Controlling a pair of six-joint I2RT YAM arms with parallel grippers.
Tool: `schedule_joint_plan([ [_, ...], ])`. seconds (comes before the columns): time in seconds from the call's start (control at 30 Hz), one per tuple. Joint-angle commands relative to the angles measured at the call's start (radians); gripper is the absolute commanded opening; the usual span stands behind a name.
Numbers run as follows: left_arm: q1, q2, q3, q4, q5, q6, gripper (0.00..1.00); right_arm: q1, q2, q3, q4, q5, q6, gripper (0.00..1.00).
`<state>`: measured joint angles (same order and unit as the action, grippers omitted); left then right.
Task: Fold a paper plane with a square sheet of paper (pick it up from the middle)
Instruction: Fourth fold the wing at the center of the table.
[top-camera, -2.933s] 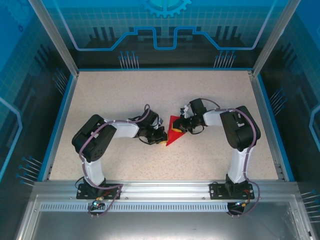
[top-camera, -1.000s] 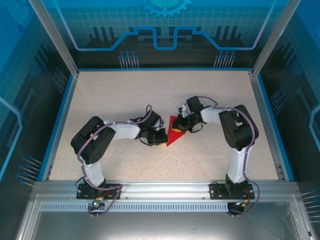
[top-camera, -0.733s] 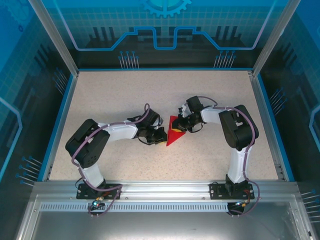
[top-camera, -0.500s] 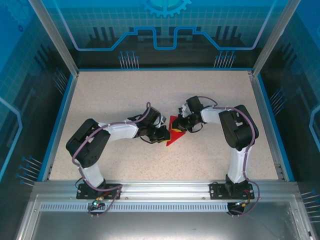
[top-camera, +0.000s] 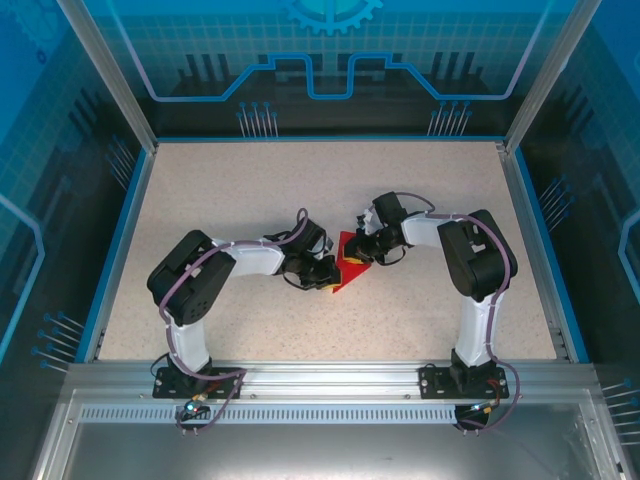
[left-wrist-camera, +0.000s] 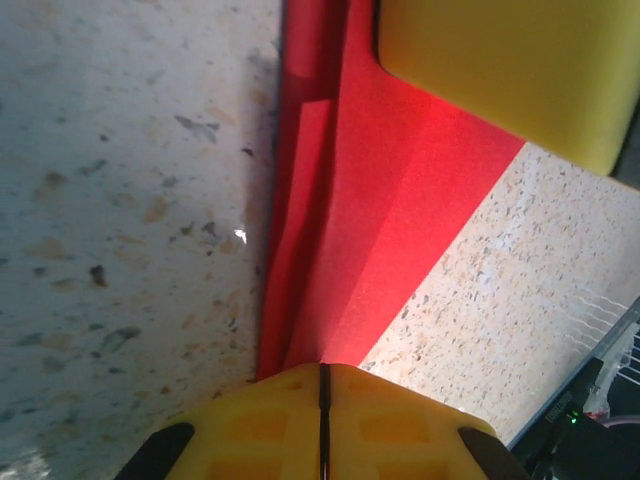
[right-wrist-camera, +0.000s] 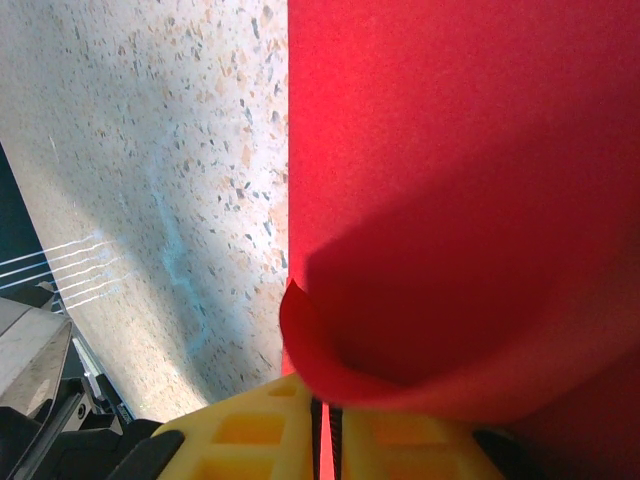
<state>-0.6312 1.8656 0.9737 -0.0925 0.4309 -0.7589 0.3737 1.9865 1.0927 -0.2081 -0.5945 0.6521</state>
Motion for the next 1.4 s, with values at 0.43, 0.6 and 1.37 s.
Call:
schedule_joint_plan([
  [0.43, 0.004, 0.031, -0.115, -0.103, -0.006, 0.017, 0.08, 0.0, 0.07, -0.057, -0.095, 0.141, -0.012, 0.14],
  [0.6, -0.002, 0.009, -0.176, -0.088, 0.036, 0.022, 0.09, 0.002, 0.068, -0.058, -0.099, 0.145, -0.011, 0.14],
  [1.37, -0.045, -0.147, -0.109, -0.347, -0.041, 0.142, 0.08, 0.004, 0.055, -0.048, -0.126, 0.161, -0.022, 0.15],
])
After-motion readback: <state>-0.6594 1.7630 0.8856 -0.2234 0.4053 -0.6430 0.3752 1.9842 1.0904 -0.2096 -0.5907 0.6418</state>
